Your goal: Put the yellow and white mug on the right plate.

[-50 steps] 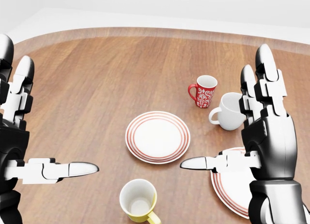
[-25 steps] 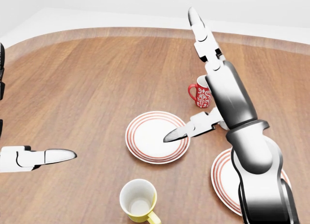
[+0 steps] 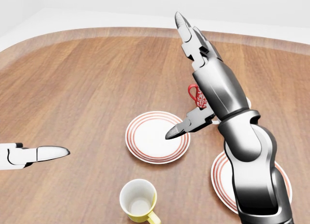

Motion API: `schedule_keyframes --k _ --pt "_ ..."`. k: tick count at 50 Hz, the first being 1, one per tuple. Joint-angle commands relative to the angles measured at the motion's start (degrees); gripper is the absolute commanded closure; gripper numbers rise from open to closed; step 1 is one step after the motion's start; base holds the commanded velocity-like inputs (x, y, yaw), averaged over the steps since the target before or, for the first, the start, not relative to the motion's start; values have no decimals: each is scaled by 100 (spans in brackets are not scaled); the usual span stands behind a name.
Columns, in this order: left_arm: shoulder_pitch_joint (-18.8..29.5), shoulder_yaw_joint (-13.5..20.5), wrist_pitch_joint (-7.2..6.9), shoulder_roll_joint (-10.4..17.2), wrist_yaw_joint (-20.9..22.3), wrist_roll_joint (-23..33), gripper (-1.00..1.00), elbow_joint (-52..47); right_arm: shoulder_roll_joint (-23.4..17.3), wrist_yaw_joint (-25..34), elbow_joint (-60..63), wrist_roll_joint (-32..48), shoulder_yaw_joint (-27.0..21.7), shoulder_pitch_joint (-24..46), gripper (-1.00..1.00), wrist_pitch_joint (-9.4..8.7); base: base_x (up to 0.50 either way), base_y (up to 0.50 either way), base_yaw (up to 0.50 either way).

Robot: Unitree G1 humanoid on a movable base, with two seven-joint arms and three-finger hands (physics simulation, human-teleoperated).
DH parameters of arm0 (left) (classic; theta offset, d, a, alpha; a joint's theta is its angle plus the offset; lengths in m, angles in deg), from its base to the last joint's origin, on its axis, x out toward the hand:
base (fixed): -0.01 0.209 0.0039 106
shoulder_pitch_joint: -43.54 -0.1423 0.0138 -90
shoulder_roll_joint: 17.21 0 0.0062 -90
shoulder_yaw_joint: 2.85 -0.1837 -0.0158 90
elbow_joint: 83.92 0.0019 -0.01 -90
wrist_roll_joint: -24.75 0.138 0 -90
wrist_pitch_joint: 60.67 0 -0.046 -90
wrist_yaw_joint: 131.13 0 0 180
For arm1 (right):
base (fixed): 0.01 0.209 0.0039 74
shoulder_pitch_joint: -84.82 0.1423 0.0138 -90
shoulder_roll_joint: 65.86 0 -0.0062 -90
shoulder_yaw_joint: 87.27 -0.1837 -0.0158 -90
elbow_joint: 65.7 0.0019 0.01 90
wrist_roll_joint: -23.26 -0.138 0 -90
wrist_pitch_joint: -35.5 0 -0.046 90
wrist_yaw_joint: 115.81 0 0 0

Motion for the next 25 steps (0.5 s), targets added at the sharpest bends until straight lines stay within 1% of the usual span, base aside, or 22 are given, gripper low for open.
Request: schedule_keyframes --k 1,25 --pt "12 24 0 17 4 -15 -91 -3 51 82 -71 171 -34 42 -100 0 0 0 0" --pt "11 23 0 18 2 -17 -91 -3 72 100 -74 196 -53 42 -100 0 0 0 0"
